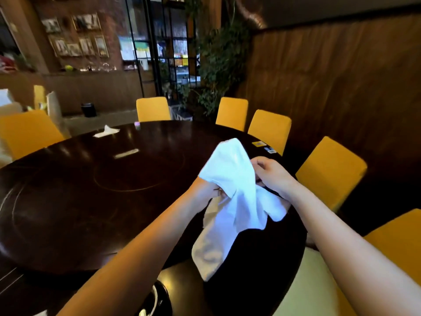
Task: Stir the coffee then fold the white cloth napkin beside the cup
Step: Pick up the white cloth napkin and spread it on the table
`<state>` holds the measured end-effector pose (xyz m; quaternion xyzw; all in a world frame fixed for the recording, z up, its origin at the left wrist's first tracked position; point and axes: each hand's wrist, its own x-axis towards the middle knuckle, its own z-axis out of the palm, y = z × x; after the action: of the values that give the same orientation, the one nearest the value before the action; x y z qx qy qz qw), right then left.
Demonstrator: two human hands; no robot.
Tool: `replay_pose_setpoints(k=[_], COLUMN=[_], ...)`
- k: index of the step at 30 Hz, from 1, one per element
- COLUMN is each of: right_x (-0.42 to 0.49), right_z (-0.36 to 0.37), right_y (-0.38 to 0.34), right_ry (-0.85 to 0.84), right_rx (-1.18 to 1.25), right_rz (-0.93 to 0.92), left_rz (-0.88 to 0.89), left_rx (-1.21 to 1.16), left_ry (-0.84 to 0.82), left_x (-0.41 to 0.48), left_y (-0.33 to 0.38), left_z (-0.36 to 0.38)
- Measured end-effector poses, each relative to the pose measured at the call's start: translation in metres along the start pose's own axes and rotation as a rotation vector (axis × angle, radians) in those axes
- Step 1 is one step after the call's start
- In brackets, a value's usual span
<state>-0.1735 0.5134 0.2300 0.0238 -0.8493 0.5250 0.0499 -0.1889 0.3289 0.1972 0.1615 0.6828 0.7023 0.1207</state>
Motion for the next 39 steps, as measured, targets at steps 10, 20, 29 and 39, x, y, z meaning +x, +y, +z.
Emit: replay_pose_setpoints(k=[10, 20, 29, 39], right_x=[0.017, 0.043, 0.047, 0.084], right_z=[-0.009, -0.021, -0.060, -0.074], right_y=[-0.032, -0.073, -0.064, -0.013], right_ry=[-0.076, 0.195, -0.149, -0.077], right_rx=[0.122, -0.228, -0.758, -0.928], right_rz=[-0.191, -0.388, -0.278, -0.058], left_rz=[-0.034, 0.176, 0.436, 0.166], left_rx=[-0.060, 0.625, 0.857, 1.174], left_ry=[-0.135, 0.135, 0.343, 0.512], left_x=[0.008, 0.022, 0.043, 0.054], left_y=[0.044, 0.095, 0.131, 0.105], left_z=[0.000, 0.003, -0.046, -0.115])
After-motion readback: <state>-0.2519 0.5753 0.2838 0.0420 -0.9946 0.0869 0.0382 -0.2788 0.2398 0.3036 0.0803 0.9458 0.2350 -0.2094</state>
